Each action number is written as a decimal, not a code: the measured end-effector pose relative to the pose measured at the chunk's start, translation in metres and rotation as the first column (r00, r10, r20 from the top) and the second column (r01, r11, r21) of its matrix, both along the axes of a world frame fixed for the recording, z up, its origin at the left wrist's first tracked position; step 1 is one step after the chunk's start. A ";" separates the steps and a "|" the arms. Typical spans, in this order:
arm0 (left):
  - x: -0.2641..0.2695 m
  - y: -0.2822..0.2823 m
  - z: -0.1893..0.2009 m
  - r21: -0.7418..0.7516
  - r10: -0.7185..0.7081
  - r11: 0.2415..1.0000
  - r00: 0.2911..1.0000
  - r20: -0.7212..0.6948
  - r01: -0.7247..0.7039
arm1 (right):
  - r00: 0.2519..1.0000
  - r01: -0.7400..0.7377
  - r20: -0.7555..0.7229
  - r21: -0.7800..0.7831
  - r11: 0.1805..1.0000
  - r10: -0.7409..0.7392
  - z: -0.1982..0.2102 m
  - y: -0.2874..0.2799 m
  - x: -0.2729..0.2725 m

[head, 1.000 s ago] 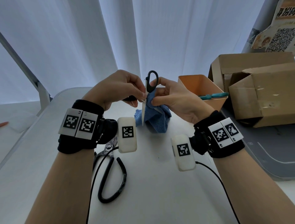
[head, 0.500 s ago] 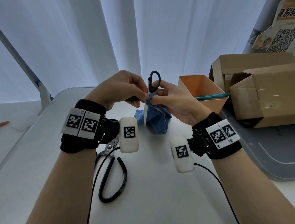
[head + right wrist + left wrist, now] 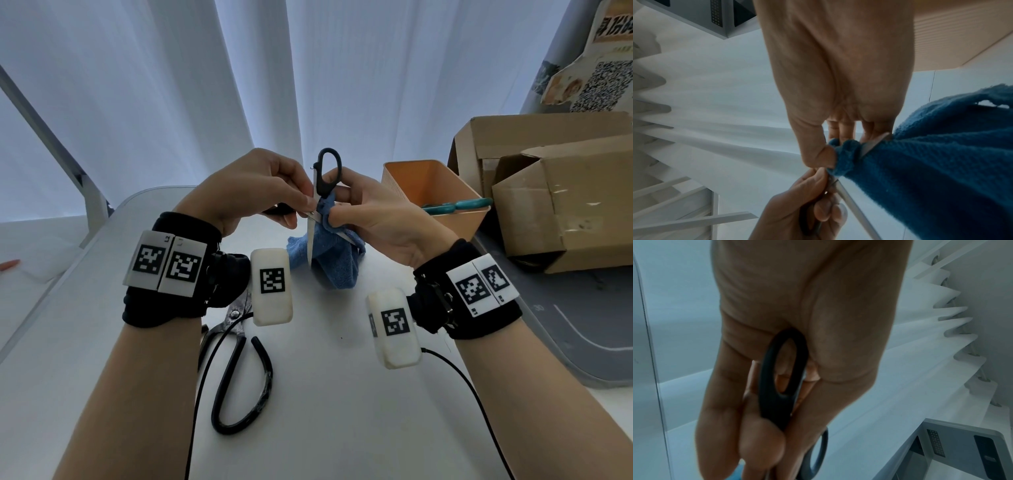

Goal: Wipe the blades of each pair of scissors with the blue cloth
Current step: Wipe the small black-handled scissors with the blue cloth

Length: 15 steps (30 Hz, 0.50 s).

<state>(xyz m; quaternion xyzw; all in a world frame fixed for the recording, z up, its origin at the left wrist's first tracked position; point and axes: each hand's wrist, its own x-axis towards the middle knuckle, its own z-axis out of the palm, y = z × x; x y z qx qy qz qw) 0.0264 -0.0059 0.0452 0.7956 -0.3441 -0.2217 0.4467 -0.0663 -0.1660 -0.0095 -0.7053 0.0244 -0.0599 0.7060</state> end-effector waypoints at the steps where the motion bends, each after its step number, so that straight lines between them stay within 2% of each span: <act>1: 0.000 0.001 0.000 -0.001 0.001 1.000 1.000 0.001 -0.001 | 1.000 0.000 -0.003 0.005 1.000 0.000 0.000 0.000 0.000; 15: 0.002 0.006 0.004 -0.013 0.016 1.000 1.000 -0.014 -0.017 | 0.999 -0.041 -0.014 -0.005 0.999 0.041 0.000 -0.001 -0.001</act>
